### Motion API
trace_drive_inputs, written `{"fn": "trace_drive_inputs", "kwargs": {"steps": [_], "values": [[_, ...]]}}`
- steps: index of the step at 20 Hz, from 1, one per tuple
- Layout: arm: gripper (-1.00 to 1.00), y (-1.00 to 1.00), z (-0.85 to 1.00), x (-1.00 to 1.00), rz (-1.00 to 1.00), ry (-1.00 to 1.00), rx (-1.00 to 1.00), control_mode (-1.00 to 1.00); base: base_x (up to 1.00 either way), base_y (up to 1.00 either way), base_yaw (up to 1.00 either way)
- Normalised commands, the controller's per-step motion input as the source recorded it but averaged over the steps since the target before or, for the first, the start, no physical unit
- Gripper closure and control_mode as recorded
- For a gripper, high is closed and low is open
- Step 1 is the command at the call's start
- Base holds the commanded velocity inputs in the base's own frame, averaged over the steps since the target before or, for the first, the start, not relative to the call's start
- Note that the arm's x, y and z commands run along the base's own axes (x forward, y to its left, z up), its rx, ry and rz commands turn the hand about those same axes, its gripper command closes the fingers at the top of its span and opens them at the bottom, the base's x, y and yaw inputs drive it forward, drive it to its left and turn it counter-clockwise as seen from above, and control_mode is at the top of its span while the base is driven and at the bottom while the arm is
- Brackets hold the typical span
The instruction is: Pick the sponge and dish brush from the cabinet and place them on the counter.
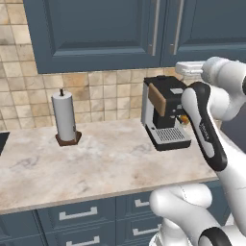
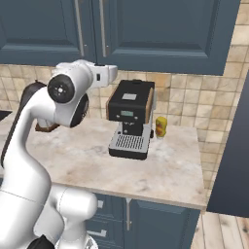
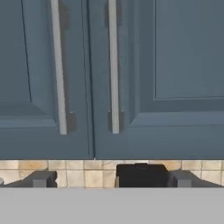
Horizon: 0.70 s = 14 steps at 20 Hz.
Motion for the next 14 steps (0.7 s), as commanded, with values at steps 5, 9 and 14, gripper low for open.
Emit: {"fn": "trace_drive_inputs", "kwargs": {"steps": [5,9,14], "values": [[-1.00,-0.02,0.15,0.00,0.00,-0.27,0.01,-1.00,0.00,0.00,0.00],[-1.00,-0.02,0.25,0.03,0.00,-0.19,0.00,-1.00,0.00,0.00,0.00],[-1.00,-0.03,0.31,0.08,0.00,-0.14,0.00,-1.00,0.00,0.00,0.00]]}}
